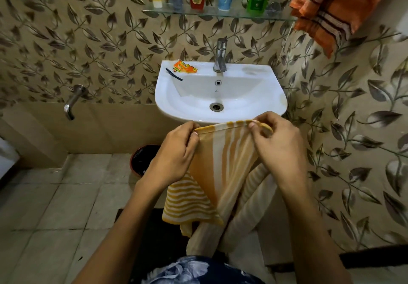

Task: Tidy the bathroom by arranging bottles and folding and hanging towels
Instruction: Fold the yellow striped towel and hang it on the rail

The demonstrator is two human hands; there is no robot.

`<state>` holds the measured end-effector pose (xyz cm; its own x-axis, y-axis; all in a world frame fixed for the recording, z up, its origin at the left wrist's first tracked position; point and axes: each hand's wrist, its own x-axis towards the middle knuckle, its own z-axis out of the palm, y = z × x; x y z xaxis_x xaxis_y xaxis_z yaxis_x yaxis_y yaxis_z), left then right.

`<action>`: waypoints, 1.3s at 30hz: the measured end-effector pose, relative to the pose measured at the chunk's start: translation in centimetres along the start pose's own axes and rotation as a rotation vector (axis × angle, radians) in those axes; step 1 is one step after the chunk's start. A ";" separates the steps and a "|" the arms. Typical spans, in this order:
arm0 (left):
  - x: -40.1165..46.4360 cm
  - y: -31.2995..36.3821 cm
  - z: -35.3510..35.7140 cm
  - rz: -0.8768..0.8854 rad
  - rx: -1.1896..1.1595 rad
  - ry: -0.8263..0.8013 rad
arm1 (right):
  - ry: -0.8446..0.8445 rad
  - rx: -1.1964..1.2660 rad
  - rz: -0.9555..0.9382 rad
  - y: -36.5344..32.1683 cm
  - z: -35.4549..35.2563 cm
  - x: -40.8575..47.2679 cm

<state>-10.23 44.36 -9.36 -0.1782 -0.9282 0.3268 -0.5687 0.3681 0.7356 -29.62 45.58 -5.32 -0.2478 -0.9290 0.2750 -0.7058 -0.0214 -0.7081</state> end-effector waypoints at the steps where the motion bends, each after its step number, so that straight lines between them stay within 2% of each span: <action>1: -0.1 0.2 0.0 0.019 -0.030 -0.004 | -0.035 0.013 -0.036 -0.4 0.4 -0.3; 4: -0.1 1.1 0.1 0.128 -0.107 -0.040 | -0.349 0.161 -0.108 -1.5 1.5 -0.7; 6: -0.3 1.4 0.1 0.162 -0.136 -0.051 | -0.446 0.093 -0.171 -1.8 1.9 -0.6; 9: -0.5 1.6 0.0 0.162 -0.141 -0.042 | -0.418 0.083 -0.168 -1.4 1.7 -0.3; 12: -0.6 1.3 -0.1 0.181 0.004 0.026 | -0.377 0.112 -0.173 -1.3 1.5 -0.3; 15: -0.7 0.2 -0.4 0.035 0.177 0.137 | -0.292 0.158 -0.129 -0.9 1.1 0.0; 19: -1.1 -0.4 -1.0 -0.156 0.103 0.256 | -0.154 0.141 -0.058 0.1 -0.6 1.0; 22: -1.1 0.4 -1.0 -0.163 0.089 0.257 | -0.018 0.066 0.037 0.7 -0.9 1.4; 24: -1.1 0.8 -1.0 -0.172 0.086 0.256 | 0.016 0.012 0.070 0.8 -0.5 1.2; 28: -1.2 1.2 -0.7 -0.142 0.051 0.163 | -0.087 -0.087 0.034 0.5 0.9 0.3; 31: -1.3 1.7 -0.3 -0.082 0.024 0.115 | -0.388 0.064 -0.081 -0.7 2.1 -0.6; 33: -1.3 1.9 -0.1 -0.056 0.019 0.086 | -0.519 0.061 -0.163 -1.0 3.0 -1.0; 36: -1.4 1.7 -0.2 -0.083 0.038 0.086 | -0.495 0.018 -0.152 -0.8 3.2 -1.0; 39: -1.5 1.4 -0.3 -0.187 0.073 0.169 | -0.399 -0.009 -0.128 -0.3 2.6 -0.5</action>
<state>-10.52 46.29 -8.69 0.0682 -0.9551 0.2883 -0.6367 0.1808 0.7496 -27.54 45.08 -6.94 0.1174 -0.9894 0.0860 -0.7201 -0.1444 -0.6787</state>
